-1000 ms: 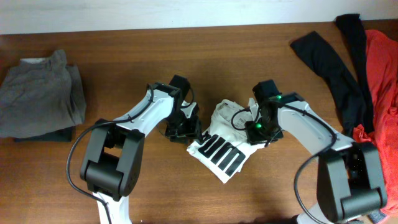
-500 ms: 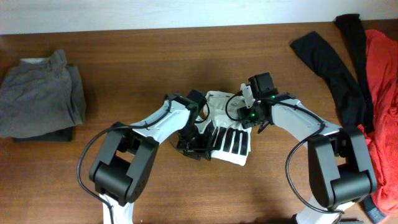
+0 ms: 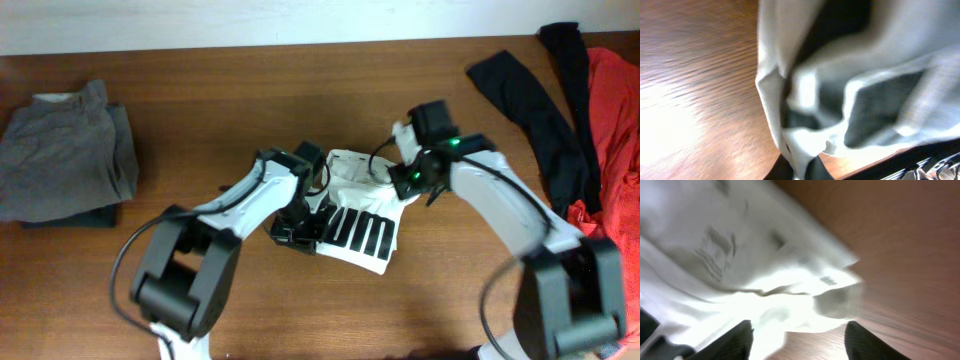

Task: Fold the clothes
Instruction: 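Grasp the white shirt bundle's left side with the left gripper, then carry the bundle left with the left gripper onto the grey garment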

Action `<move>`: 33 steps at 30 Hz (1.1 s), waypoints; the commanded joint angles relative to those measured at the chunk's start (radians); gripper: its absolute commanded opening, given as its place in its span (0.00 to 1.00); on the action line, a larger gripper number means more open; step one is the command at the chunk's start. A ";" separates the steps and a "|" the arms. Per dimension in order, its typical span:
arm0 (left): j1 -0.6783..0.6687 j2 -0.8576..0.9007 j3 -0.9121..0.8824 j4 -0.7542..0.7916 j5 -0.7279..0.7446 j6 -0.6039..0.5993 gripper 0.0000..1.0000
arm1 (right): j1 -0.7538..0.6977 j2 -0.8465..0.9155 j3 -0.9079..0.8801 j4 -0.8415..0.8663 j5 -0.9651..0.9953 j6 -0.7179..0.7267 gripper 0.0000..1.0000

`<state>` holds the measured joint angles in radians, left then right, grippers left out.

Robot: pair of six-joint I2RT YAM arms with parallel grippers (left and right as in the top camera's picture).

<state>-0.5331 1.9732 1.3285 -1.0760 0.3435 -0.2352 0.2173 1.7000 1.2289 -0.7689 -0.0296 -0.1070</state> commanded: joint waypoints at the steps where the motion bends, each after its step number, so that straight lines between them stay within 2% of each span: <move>1: 0.001 -0.111 -0.003 -0.023 -0.063 0.005 0.16 | -0.031 -0.134 0.068 -0.047 0.090 0.010 0.72; 4: 0.013 -0.142 -0.001 -0.001 -0.163 0.004 0.28 | -0.041 -0.193 0.068 -0.087 0.087 0.010 0.73; 5: 0.023 -0.149 0.000 0.030 -0.196 0.004 0.45 | -0.041 -0.208 0.068 -0.103 0.087 0.010 0.73; 6: 0.034 -0.151 0.002 0.076 -0.219 0.005 0.72 | -0.041 -0.217 0.068 -0.116 0.087 0.010 0.74; 7: 0.044 -0.151 0.004 0.122 -0.226 0.005 0.77 | -0.041 -0.222 0.068 -0.132 0.087 0.010 0.74; 12: 0.106 -0.144 0.004 0.463 -0.169 0.006 0.77 | -0.041 -0.221 0.067 -0.210 0.030 0.010 0.74; 15: 0.133 -0.117 0.004 0.568 -0.056 0.005 0.80 | -0.041 -0.221 0.067 -0.217 0.029 0.011 0.74; 19: 0.137 -0.040 0.004 0.629 0.041 0.005 0.82 | -0.041 -0.221 0.067 -0.224 -0.003 0.010 0.74; 30: 0.098 0.194 0.004 0.792 0.362 0.005 0.82 | -0.041 -0.221 0.067 -0.229 -0.023 0.011 0.74; 32: 0.075 0.216 0.004 0.797 0.394 0.006 0.78 | -0.041 -0.221 0.067 -0.231 -0.023 0.011 0.74; 33: 0.069 0.217 0.004 0.797 0.398 0.010 0.72 | -0.041 -0.221 0.067 -0.232 -0.023 0.010 0.74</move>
<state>-0.4221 2.1231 1.3380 -0.2676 0.6460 -0.2295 0.1825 1.4857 1.2865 -0.9962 -0.0433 -0.1047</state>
